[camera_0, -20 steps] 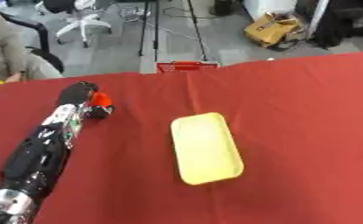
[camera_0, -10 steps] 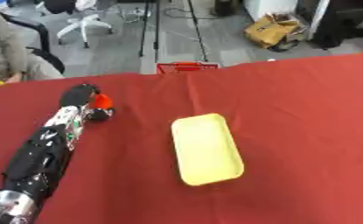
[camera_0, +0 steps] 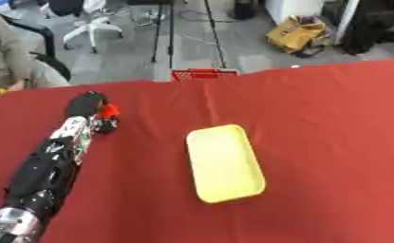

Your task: Pick up objects on the table and place them in the box.

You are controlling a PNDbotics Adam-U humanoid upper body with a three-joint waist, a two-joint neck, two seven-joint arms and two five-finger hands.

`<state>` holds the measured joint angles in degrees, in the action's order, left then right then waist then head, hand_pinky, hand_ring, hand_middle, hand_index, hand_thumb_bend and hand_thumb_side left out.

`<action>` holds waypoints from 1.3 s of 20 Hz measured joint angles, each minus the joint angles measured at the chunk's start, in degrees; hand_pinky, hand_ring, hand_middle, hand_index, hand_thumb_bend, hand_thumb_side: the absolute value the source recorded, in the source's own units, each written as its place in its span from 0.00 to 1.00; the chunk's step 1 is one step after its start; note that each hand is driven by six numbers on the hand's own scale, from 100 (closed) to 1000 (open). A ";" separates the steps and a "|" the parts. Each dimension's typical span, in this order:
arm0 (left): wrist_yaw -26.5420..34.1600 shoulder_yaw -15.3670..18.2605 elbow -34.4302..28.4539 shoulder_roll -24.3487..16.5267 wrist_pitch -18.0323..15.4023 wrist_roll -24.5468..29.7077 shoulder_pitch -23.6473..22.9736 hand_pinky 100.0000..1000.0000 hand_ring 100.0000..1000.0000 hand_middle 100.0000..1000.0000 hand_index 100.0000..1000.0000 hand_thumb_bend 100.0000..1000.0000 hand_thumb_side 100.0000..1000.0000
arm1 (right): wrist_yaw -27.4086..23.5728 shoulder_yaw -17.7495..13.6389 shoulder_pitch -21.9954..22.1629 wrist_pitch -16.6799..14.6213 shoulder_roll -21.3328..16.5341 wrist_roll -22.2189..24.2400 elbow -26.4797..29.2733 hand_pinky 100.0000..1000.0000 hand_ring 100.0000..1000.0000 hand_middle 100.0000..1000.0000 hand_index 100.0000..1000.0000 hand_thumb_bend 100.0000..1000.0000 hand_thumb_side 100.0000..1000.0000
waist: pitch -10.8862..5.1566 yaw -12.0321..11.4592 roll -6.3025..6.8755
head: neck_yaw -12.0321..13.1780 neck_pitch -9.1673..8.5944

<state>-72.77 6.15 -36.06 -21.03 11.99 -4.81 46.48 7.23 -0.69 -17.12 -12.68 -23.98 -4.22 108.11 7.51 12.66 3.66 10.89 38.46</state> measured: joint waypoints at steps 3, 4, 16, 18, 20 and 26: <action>-0.13 0.00 0.17 0.00 0.64 -0.65 -0.04 0.43 0.40 0.45 0.61 0.00 0.00 | 0.00 0.00 -0.01 -0.01 0.00 0.01 -0.06 0.72 0.66 0.83 0.94 0.39 0.89 | 0.00 0.00 0.00 | 0.01 -0.23; -0.13 0.00 0.23 0.00 0.84 -0.90 -0.05 0.43 0.40 0.45 0.61 0.00 0.00 | 0.00 0.00 -0.01 -0.01 0.00 0.01 -0.09 0.72 0.66 0.83 0.94 0.39 0.89 | 0.00 0.00 0.00 | 0.03 -0.24; 6.74 0.01 -6.49 -0.12 -0.32 -2.47 -0.43 0.42 0.36 0.43 0.59 0.00 0.04 | 0.00 0.00 -0.02 -0.06 0.00 -0.04 -0.13 0.72 0.66 0.83 0.94 0.39 0.89 | 0.00 -0.18 0.00 | 0.16 -0.27; 10.51 -0.54 -10.18 -0.36 -1.81 -2.24 -0.42 0.43 0.36 0.43 0.60 0.00 0.04 | 0.00 0.00 -0.02 -0.06 0.00 -0.05 -0.14 0.72 0.66 0.83 0.94 0.39 0.89 | 0.00 -0.32 0.00 | 0.01 -0.27; 14.72 -1.90 -14.19 -0.87 -3.63 -1.38 -0.42 0.43 0.36 0.43 0.60 0.00 0.05 | 0.00 0.00 -0.04 -0.06 0.00 -0.05 -0.16 0.72 0.66 0.83 0.94 0.39 0.89 | 0.00 -0.39 0.00 | -0.08 -0.27; 24.98 -9.71 -25.30 -1.30 -10.17 5.35 0.05 0.43 0.36 0.43 0.60 0.00 0.06 | 0.00 0.00 -0.26 -0.06 0.00 -0.05 -0.23 0.72 0.66 0.83 0.94 0.39 0.89 | 0.00 -0.25 0.00 | -0.32 -0.27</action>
<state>-47.79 -3.56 -61.36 -22.33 1.81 0.54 46.54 7.23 -0.70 -17.38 -12.74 -23.98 -4.27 107.88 7.51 12.41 3.66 10.57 38.19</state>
